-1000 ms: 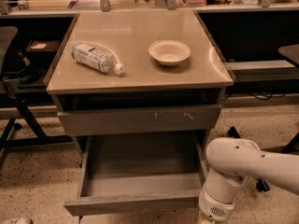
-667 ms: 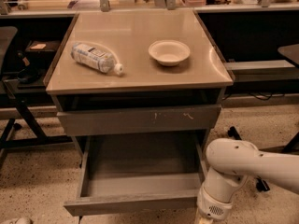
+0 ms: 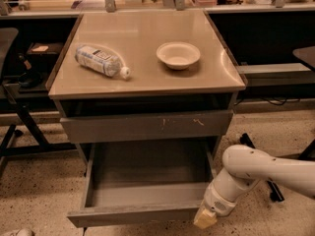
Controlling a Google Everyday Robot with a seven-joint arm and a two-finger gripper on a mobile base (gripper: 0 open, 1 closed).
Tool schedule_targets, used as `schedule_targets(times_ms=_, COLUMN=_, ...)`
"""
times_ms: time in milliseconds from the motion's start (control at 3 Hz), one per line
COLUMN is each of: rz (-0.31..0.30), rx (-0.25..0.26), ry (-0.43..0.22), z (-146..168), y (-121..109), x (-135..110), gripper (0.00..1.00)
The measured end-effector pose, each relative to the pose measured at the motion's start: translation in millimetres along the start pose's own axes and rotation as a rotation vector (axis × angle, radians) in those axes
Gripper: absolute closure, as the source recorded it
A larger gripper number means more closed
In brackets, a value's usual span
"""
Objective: Close middle drawer
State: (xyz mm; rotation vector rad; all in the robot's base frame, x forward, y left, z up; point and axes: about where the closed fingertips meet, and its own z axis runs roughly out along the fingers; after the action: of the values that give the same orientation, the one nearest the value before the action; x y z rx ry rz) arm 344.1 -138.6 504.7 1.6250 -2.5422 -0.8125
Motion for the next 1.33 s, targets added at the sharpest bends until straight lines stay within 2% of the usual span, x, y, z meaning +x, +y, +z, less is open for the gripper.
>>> schedule_targets(times_ms=333, rz=0.039, rx=0.014, ry=-0.051, z=20.7, y=-32.5, x=-10.2, gripper=1.0)
schedule_targets(times_ms=667, rz=0.042, rx=0.009, ry=-0.055, z=24.7, y=-34.0, x=-10.3, gripper=1.0)
schedule_targets(times_ms=1000, rz=0.065, rx=-0.025, ry=-0.073, z=44.9, y=-38.6, x=-7.9, gripper=1.0)
schedule_targets(times_ms=1333, rz=0.124, rx=-0.015, ry=-0.088, z=68.7, y=-63.9, x=-3.9, gripper=1.0)
